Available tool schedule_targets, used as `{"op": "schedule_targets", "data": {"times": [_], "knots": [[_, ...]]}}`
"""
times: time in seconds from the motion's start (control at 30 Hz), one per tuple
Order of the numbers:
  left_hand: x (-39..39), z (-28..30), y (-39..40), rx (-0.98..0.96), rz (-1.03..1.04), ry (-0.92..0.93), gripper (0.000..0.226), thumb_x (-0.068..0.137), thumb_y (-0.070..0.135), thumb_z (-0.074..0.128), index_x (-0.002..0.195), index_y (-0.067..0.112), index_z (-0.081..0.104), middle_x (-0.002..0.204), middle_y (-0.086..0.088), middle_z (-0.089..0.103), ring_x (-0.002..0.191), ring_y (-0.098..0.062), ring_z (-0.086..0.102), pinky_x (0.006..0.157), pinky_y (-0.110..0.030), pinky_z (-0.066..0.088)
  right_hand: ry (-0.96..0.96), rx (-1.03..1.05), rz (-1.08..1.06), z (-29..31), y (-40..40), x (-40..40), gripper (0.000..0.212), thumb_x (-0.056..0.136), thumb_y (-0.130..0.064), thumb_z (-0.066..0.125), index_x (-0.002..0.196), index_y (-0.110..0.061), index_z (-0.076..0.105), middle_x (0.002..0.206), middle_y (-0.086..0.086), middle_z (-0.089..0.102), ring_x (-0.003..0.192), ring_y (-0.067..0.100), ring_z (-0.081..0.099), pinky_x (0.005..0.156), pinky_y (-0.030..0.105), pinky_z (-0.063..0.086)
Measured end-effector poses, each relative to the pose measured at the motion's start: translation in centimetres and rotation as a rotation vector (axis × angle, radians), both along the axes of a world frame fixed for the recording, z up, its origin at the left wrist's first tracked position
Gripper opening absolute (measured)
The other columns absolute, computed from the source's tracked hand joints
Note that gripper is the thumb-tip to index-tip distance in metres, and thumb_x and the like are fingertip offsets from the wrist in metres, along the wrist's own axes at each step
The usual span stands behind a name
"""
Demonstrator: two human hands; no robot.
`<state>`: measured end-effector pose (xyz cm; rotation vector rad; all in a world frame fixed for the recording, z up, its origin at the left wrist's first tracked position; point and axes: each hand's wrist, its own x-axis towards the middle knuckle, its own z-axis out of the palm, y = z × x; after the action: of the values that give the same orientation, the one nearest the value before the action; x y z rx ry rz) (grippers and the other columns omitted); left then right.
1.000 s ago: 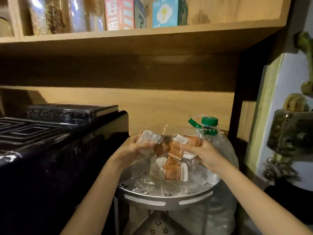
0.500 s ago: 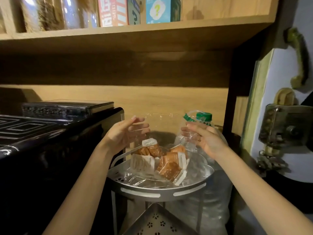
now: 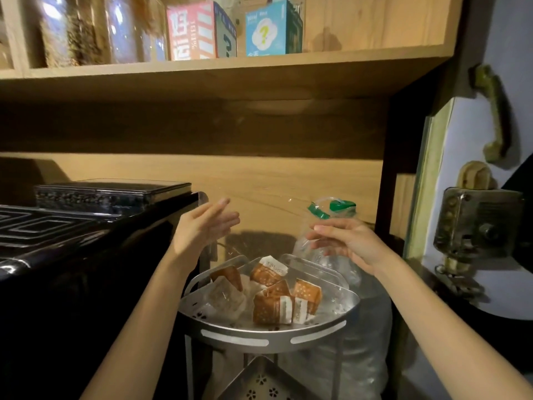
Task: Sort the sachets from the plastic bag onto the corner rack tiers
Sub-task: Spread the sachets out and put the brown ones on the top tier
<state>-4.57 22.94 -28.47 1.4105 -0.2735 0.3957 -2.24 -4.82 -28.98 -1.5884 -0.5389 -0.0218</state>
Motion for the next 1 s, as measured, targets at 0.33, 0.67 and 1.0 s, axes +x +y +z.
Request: {"op": "schedule_targets", "data": {"times": [0.33, 0.67, 1.0], "knots": [[-0.7, -3.9, 0.7, 0.192, 0.087, 0.133, 0.007, 0.078, 0.007, 0.068, 0.084, 0.004, 0.072, 0.075, -0.007, 0.074, 0.072, -0.017, 0.07, 0.069, -0.027, 0.055, 0.114, 0.103, 0.114, -1.0, -1.4, 0.2, 0.055, 0.06, -0.015, 0.079, 0.111, -0.01, 0.061, 0.101, 0.011, 0.073, 0.092, 0.021, 0.07, 0.078, 0.026, 0.057], [-1.4, -2.9, 0.1, 0.084, 0.068, 0.028, 0.011, 0.081, 0.01, 0.063, 0.088, 0.005, 0.071, 0.071, -0.002, 0.074, 0.067, -0.012, 0.067, 0.062, -0.02, 0.053, 0.191, -0.035, -0.028, -2.5, -1.8, -0.5, 0.023, 0.08, 0.0, 0.062, 0.102, 0.002, 0.066, 0.089, 0.015, 0.074, 0.08, 0.021, 0.072, 0.069, 0.029, 0.06], [-2.5, 2.4, 0.0, 0.028, 0.123, -0.141, 0.014, 0.083, 0.015, 0.063, 0.094, 0.009, 0.068, 0.075, 0.005, 0.075, 0.074, -0.01, 0.071, 0.061, -0.017, 0.055, 0.003, 0.159, -0.102, 0.9, -0.7, -0.9, 0.019, 0.091, -0.011, 0.05, 0.102, -0.004, 0.064, 0.09, 0.012, 0.074, 0.083, 0.023, 0.071, 0.072, 0.03, 0.059]]}}
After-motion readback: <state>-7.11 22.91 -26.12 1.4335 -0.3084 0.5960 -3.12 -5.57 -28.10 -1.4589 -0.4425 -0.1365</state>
